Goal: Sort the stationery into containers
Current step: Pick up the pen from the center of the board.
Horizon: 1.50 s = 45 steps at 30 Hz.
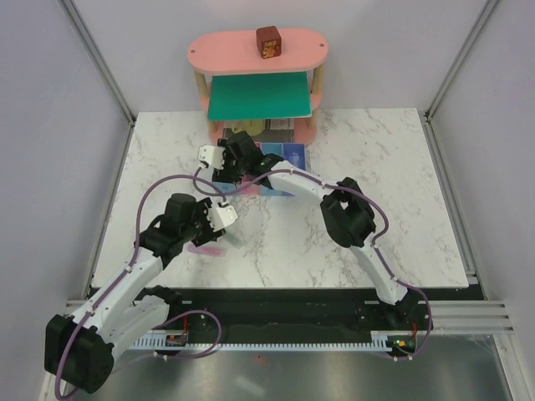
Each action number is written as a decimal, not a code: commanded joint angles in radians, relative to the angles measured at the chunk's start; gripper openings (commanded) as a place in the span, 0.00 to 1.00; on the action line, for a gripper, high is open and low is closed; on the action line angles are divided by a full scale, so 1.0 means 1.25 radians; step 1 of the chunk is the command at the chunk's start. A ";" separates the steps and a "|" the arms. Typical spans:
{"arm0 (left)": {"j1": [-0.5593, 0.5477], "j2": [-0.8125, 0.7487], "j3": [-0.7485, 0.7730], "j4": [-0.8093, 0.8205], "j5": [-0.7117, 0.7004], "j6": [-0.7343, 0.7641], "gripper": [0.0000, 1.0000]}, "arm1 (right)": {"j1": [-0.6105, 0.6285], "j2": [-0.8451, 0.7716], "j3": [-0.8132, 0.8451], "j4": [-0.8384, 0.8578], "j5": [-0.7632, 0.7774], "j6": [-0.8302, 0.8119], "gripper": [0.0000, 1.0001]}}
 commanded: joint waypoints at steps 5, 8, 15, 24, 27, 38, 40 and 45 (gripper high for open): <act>0.001 -0.004 0.049 0.023 0.007 -0.030 0.67 | -0.043 -0.053 -0.050 0.005 0.028 0.062 0.84; 0.003 -0.009 0.049 0.016 0.002 -0.033 0.67 | -0.044 -0.055 -0.064 -0.001 0.028 0.071 0.84; 0.001 -0.006 0.058 0.015 0.008 -0.035 0.68 | -0.050 -0.093 -0.043 -0.002 0.028 0.123 0.86; 0.000 0.072 0.033 0.041 0.159 0.068 0.68 | -0.104 -0.314 -0.049 -0.095 0.075 0.198 0.98; -0.006 0.118 0.036 0.043 0.192 0.104 0.69 | -0.141 -0.412 -0.152 -0.162 0.055 0.184 0.98; -0.021 0.327 0.129 0.047 0.195 0.171 0.68 | -0.248 -0.716 -0.513 -0.247 0.072 0.112 0.98; -0.022 0.354 0.136 0.046 0.209 0.205 0.68 | -0.251 -0.753 -0.552 -0.258 0.084 0.106 0.98; -0.027 0.393 0.141 0.028 0.232 0.319 0.69 | -0.259 -0.782 -0.565 -0.289 0.097 0.106 0.98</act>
